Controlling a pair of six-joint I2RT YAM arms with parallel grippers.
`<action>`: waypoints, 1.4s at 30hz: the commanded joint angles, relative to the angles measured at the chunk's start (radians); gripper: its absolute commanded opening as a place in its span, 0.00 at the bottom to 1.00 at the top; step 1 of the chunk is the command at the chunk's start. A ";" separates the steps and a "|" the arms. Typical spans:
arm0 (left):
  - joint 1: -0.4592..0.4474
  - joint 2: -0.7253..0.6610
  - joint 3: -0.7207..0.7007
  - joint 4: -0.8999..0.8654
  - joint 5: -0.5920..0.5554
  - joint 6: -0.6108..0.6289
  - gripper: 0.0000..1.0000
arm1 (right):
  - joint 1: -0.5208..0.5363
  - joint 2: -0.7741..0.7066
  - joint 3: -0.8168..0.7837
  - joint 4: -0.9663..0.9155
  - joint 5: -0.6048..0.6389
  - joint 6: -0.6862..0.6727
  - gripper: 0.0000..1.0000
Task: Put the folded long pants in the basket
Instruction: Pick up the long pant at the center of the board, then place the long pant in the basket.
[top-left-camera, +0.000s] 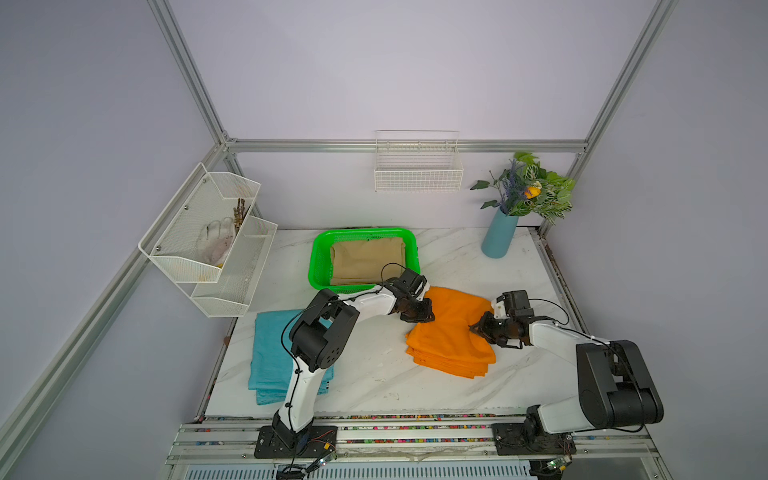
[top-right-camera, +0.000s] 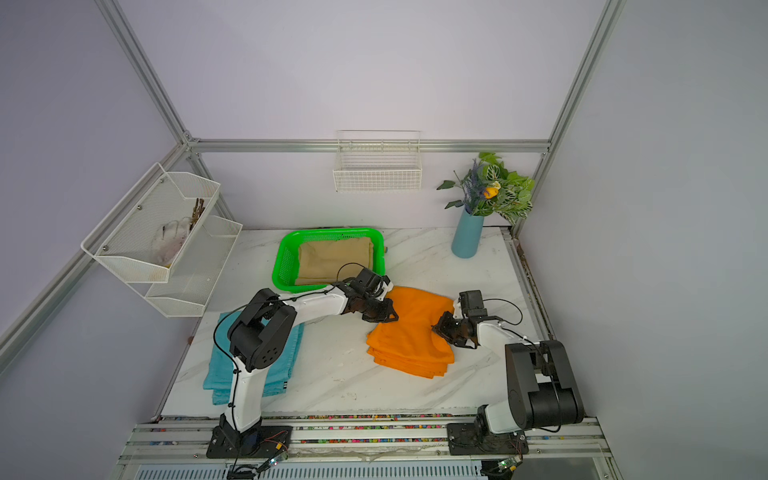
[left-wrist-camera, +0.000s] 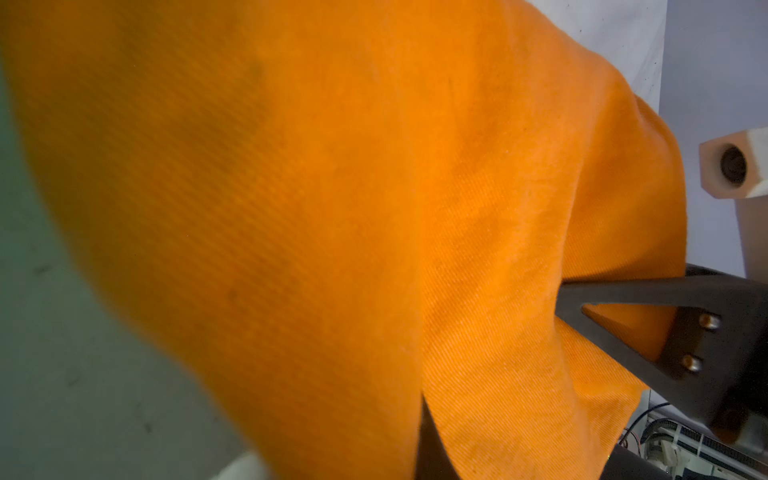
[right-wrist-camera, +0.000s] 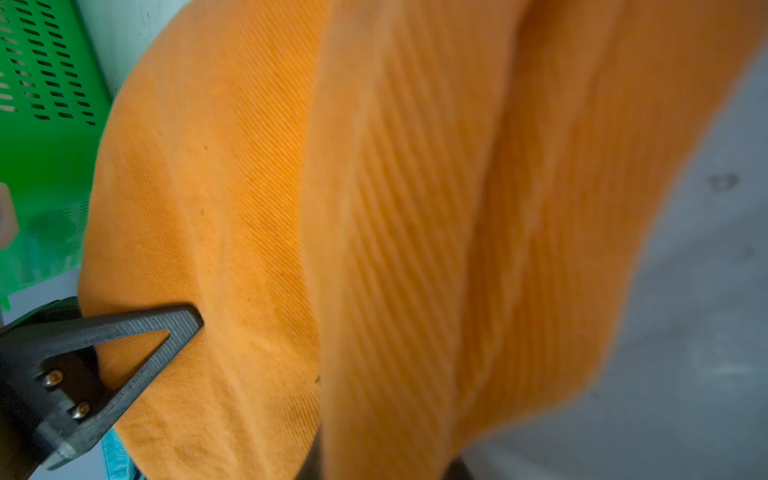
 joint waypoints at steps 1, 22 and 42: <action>-0.029 -0.060 0.076 -0.069 0.041 -0.013 0.00 | 0.017 -0.072 0.063 -0.120 -0.010 0.007 0.00; 0.027 -0.322 0.263 -0.130 -0.040 -0.019 0.00 | 0.050 -0.098 0.500 -0.178 -0.040 0.066 0.00; 0.529 -0.242 0.440 -0.323 -0.002 0.105 0.00 | 0.329 0.843 1.625 -0.158 -0.069 0.189 0.00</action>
